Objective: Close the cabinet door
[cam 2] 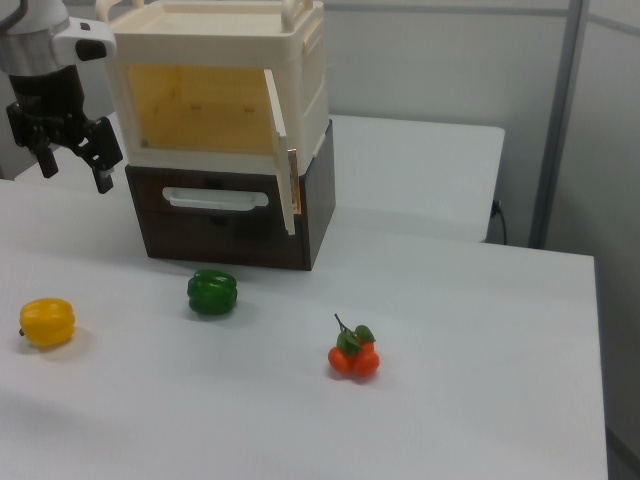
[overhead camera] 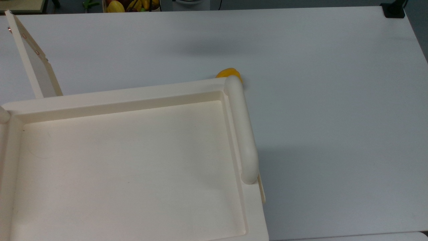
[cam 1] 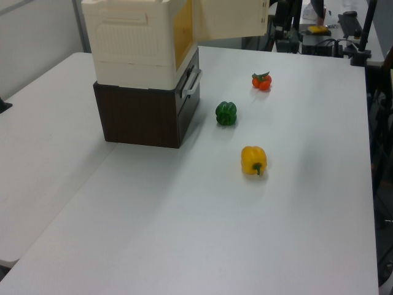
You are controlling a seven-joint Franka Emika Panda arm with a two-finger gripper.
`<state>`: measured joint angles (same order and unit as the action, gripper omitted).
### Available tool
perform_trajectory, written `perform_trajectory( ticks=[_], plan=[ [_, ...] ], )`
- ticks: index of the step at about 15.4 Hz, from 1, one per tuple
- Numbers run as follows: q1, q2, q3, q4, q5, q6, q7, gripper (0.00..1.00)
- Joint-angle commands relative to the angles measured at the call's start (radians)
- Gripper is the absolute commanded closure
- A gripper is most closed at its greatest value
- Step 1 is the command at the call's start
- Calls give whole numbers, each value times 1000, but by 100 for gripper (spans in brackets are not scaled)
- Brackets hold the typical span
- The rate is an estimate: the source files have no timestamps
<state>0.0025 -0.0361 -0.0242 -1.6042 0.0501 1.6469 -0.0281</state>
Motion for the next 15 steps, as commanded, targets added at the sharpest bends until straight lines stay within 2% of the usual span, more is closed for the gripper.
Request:
perform_trajectory(
  ticks=[1, 5, 6, 7, 8, 10, 11, 13, 15],
  plan=[
    [4, -10, -10, -5, 10, -7, -2, 0],
    [-4, -10, -11, -5, 10, -7, -4, 0],
    [-4, -10, -13, -5, 11, -9, -6, 10],
    [-6, -11, -16, -5, 11, -9, -9, 28],
    [-7, -11, -17, -5, 13, -9, -24, 56],
    [-9, -13, -25, -2, 13, -13, -27, 91],
    [-16, -14, -26, -3, 13, -22, -20, 100],
    [-48, -21, -37, -5, 13, -35, -29, 100],
    [-64, -22, -94, -8, 13, -61, -55, 100]
  ],
)
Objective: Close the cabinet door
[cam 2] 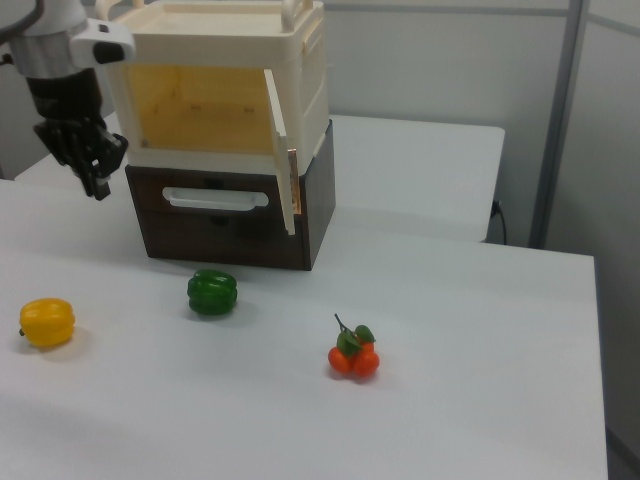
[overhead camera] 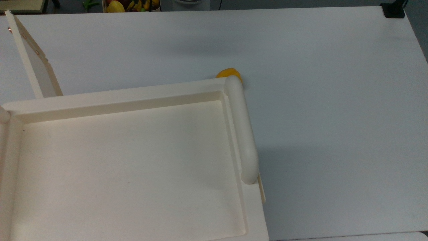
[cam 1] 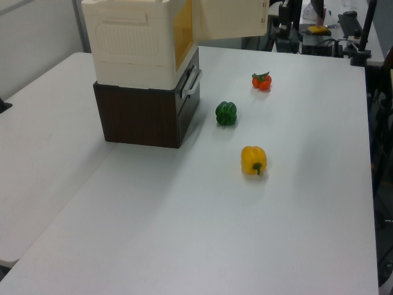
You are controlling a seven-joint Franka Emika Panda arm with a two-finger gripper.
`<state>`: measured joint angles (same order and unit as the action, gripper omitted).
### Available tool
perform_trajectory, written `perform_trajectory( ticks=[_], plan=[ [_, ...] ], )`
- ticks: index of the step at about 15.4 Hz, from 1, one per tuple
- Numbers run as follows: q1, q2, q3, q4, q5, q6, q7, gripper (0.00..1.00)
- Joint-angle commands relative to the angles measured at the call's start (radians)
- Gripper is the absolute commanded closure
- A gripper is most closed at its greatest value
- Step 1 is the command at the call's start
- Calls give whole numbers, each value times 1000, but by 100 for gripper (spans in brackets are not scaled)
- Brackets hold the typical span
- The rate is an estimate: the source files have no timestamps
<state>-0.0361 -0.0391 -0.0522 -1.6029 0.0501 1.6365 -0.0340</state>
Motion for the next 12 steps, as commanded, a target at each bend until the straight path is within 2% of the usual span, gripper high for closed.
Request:
perform_trajectory(
  ticks=[1, 4, 7, 9, 12],
  plan=[
    [-30, -15, -102, -9, 13, -44, -91, 100],
    [-44, -4, -220, -11, 13, 1, -234, 100],
    [-53, 19, -320, -20, 40, 133, -283, 100],
    [-57, 59, -372, -23, 120, 299, -284, 100],
    [-76, 134, -388, -23, 264, 564, -287, 100]
  ],
)
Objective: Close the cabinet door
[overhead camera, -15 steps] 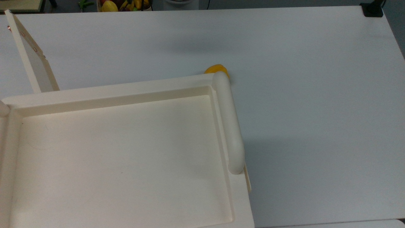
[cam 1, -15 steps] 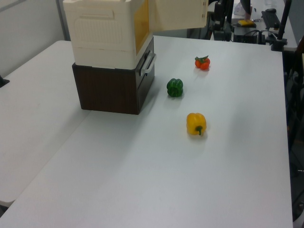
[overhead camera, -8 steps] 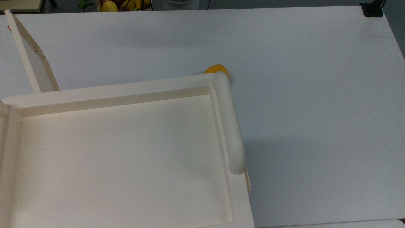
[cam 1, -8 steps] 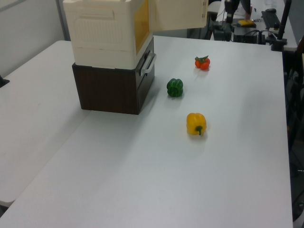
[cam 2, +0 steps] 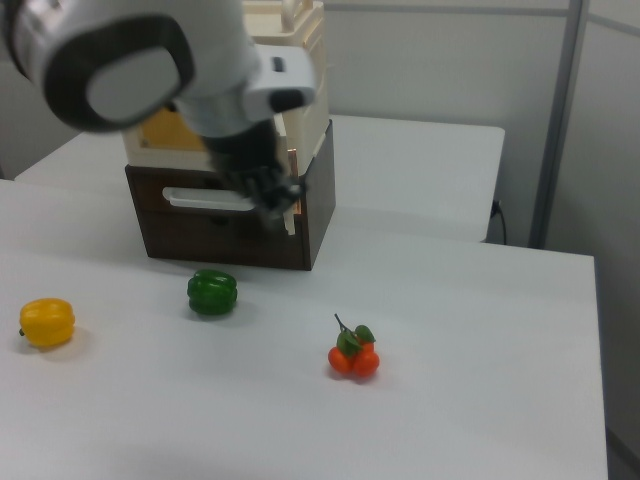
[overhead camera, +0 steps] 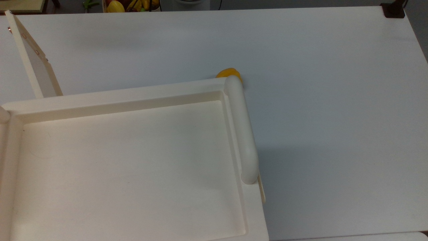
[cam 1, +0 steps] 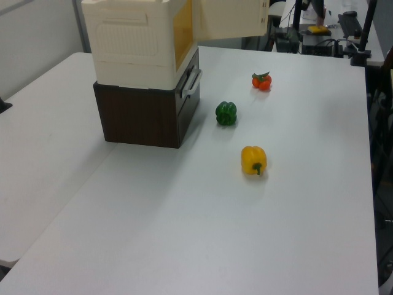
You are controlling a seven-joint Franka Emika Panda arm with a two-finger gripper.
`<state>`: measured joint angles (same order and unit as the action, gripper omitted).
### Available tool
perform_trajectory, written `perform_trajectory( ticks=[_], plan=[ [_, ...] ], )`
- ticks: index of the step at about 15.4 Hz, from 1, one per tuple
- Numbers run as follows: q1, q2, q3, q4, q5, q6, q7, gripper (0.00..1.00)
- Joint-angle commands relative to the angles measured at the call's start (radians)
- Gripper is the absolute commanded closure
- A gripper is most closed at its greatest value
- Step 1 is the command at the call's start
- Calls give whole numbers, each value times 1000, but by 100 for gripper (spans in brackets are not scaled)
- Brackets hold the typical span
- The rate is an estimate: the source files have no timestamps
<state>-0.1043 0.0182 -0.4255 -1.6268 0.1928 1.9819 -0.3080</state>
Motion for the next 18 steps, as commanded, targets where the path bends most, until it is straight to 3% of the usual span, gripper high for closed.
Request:
perform_trajectory(
  ticks=[1, 5, 7, 12, 15, 18],
  plan=[
    [-11, 100, -15, -1, 161, 297, -13, 100],
    [-12, 173, -15, 4, 319, 501, -11, 100],
    [-12, 193, -10, 7, 356, 528, -13, 100],
    [-8, 189, 34, -1, 367, 511, -9, 100],
    [-2, 171, 42, 2, 363, 389, -13, 100],
    [0, 166, 80, 4, 361, 342, -20, 100]
  ],
)
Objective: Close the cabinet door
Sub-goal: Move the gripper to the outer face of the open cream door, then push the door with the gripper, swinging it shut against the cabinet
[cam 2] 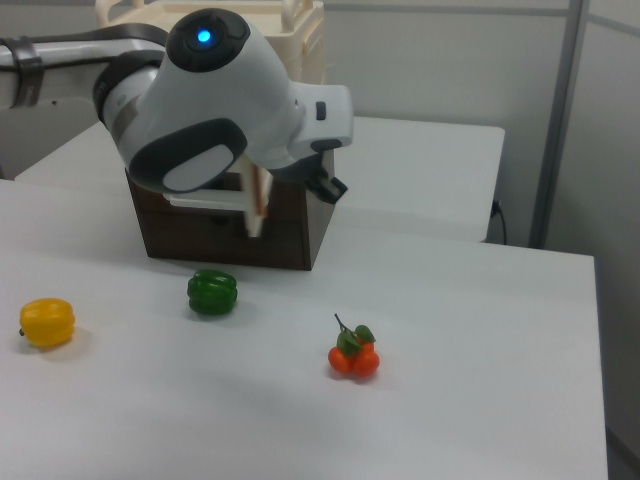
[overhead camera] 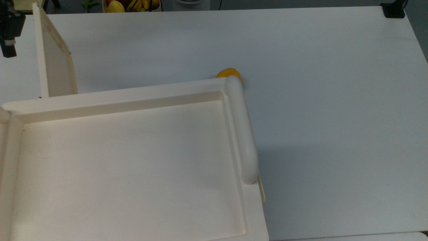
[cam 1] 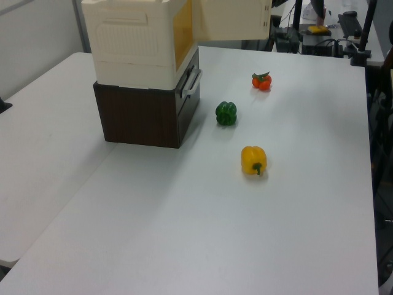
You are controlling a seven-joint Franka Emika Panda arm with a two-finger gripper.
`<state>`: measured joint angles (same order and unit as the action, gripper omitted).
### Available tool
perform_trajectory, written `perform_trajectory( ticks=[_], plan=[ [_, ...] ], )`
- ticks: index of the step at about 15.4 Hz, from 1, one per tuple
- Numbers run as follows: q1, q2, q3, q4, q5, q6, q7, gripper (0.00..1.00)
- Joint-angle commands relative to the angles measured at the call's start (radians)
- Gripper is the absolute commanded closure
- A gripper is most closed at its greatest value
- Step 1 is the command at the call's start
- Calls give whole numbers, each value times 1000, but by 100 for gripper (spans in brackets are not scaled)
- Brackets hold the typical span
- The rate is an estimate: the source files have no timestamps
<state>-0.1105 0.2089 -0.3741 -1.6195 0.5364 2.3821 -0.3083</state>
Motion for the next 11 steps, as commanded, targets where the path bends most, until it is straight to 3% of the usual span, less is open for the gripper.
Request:
perform_trajectory(
  ticks=[1, 7, 11],
  plan=[
    [6, -26, 43, -3, 17, -73, -18, 100],
    [8, -20, 159, 0, 36, -93, -12, 100],
    [8, -13, 214, 3, 149, -84, -20, 100]
  ],
)
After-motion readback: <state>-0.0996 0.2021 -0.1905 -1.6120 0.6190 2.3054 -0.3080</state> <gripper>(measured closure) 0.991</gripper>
